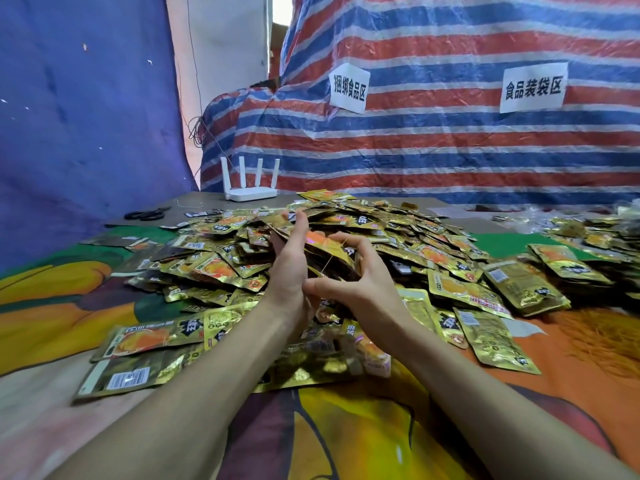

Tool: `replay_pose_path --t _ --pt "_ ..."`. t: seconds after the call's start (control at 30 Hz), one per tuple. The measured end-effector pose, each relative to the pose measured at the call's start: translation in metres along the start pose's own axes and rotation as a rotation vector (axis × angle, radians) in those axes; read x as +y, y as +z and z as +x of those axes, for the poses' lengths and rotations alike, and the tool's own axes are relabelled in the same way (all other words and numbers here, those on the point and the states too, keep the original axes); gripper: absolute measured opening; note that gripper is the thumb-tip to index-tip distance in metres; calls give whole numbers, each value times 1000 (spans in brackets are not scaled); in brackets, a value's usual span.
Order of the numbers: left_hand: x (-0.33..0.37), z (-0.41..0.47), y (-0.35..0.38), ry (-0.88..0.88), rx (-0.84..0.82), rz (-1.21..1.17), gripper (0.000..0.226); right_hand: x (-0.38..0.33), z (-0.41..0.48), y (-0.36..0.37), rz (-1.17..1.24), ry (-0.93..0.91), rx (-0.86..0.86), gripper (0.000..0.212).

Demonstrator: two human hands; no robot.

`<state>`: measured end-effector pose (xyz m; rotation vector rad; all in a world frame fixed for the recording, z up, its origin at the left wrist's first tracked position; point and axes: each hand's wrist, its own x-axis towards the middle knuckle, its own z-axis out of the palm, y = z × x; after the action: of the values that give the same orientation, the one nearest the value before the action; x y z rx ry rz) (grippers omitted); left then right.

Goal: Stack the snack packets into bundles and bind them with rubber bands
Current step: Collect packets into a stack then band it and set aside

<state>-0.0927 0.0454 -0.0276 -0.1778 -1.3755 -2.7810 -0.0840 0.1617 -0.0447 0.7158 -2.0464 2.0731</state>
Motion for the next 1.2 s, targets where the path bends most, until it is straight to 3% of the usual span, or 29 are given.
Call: replay_pose_path --t 0.13,0.27,0.57,0.67,0.8,0.97,1.07,1.2 --pt "-7 5 -3 35 -97 120 63 3 2 -1 141 34 -3 67" --pt "-5 5 -3 40 -71 143 53 1 6 -8 219 61 -83 58" --pt "-5 4 -8 -18 -111 95 57 -6 12 -19 364 192 3 48" --pt "-9 1 -5 -72 -114 121 61 -2 14 -22 321 211 104 46" --pt "-8 -1 -2 -23 -11 176 61 -4 15 -24 215 178 108 39" --pt "-3 5 -5 60 94 218 60 -6 10 -31 -439 52 -189 97" --pt "-7 7 -7 97 100 340 59 -4 7 -26 -475 25 -257 102" --pt "-13 11 -7 237 87 382 53 -11 5 -24 -413 123 -243 91"
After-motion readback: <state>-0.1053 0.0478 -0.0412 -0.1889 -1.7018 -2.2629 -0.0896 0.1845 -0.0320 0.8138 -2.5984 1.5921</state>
